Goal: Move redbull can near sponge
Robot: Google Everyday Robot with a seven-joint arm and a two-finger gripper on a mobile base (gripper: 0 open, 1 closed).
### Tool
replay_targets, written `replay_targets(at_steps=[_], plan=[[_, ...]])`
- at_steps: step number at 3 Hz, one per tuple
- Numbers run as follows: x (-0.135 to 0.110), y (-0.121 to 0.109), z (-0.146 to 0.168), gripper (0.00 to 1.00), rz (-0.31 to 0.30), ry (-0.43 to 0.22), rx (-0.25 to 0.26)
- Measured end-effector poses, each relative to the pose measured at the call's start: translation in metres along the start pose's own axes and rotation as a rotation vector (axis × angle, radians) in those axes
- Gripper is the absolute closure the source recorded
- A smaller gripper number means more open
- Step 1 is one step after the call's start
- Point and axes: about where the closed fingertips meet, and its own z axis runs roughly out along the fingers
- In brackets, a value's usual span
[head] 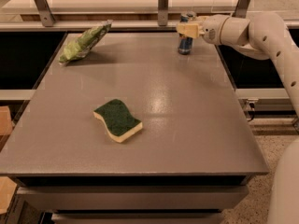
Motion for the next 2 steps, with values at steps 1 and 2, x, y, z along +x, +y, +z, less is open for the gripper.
replay_targets(at_steps=[1, 2], plan=[[-0.004, -0.003, -0.005, 1.0, -0.007, 0.008, 0.005], [-0.011, 0.0, -0.015, 1.0, -0.006, 0.005, -0.004]])
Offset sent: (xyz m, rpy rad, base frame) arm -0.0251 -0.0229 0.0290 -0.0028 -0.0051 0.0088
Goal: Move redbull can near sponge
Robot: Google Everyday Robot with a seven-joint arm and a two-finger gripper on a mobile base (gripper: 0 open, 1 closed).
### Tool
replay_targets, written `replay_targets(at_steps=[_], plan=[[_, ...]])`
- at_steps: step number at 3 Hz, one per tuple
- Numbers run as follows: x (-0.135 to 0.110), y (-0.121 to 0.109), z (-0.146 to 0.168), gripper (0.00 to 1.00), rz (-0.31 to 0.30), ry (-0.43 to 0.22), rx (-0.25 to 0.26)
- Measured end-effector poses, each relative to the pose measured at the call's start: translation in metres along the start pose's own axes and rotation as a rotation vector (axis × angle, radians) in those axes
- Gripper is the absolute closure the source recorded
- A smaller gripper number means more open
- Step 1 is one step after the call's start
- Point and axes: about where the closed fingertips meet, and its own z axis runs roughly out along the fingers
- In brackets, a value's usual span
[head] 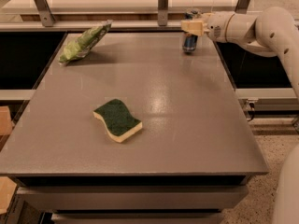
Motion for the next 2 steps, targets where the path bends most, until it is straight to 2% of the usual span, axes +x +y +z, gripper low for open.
replay_targets(at_steps=[2], plan=[[-0.03, 0.019, -0.029, 1.0, -0.006, -0.022, -0.051]])
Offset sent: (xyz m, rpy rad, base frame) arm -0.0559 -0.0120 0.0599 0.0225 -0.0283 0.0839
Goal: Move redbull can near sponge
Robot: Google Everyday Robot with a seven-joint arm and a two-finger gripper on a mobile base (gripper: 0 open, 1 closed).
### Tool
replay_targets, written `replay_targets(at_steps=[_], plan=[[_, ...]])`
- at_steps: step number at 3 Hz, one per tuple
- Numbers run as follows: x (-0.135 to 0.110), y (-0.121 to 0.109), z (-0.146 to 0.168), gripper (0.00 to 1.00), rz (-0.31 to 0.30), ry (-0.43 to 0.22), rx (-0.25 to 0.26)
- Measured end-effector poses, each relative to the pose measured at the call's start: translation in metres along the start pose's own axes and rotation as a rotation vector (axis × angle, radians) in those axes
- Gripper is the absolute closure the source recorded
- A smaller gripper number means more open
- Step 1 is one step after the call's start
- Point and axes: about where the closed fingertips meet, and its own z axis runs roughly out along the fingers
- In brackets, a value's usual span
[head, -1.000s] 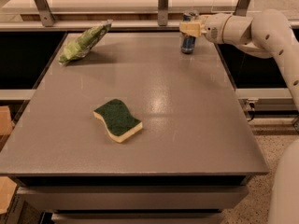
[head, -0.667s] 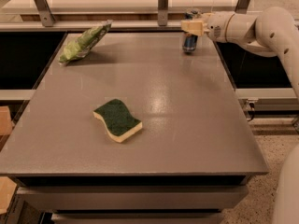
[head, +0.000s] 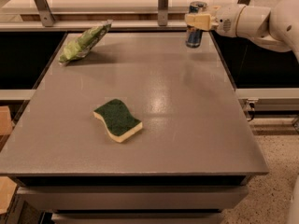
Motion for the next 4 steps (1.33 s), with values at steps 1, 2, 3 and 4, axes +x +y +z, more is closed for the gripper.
replay_targets(at_steps=[1, 2, 3, 4], plan=[[-0.017, 0.018, -0.016, 1.0, -0.005, -0.009, -0.034], [-0.032, 0.039, -0.034, 1.0, -0.003, -0.009, -0.052], [-0.042, 0.062, -0.049, 1.0, 0.007, -0.001, -0.059], [-0.045, 0.086, -0.058, 1.0, 0.013, 0.001, -0.064]])
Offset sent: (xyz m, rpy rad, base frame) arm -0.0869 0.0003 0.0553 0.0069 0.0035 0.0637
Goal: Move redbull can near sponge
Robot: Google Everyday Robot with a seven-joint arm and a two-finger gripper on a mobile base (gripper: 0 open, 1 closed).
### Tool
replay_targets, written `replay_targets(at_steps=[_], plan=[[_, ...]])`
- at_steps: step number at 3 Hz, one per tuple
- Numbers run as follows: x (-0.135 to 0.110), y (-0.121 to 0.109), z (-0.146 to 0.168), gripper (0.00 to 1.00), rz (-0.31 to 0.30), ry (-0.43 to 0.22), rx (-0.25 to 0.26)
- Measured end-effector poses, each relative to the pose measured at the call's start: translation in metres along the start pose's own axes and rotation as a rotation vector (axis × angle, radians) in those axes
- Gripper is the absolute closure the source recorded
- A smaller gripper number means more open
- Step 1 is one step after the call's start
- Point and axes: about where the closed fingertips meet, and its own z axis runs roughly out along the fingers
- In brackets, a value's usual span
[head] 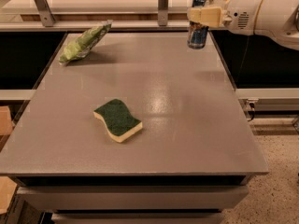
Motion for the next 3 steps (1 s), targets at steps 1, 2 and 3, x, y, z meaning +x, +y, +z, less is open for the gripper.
replay_targets(at_steps=[1, 2, 3], plan=[[0.001, 0.026, -0.007, 1.0, -0.005, -0.009, -0.022], [0.0, 0.054, -0.011, 1.0, -0.028, -0.028, -0.049], [0.001, 0.084, -0.009, 1.0, -0.045, -0.038, -0.088]])
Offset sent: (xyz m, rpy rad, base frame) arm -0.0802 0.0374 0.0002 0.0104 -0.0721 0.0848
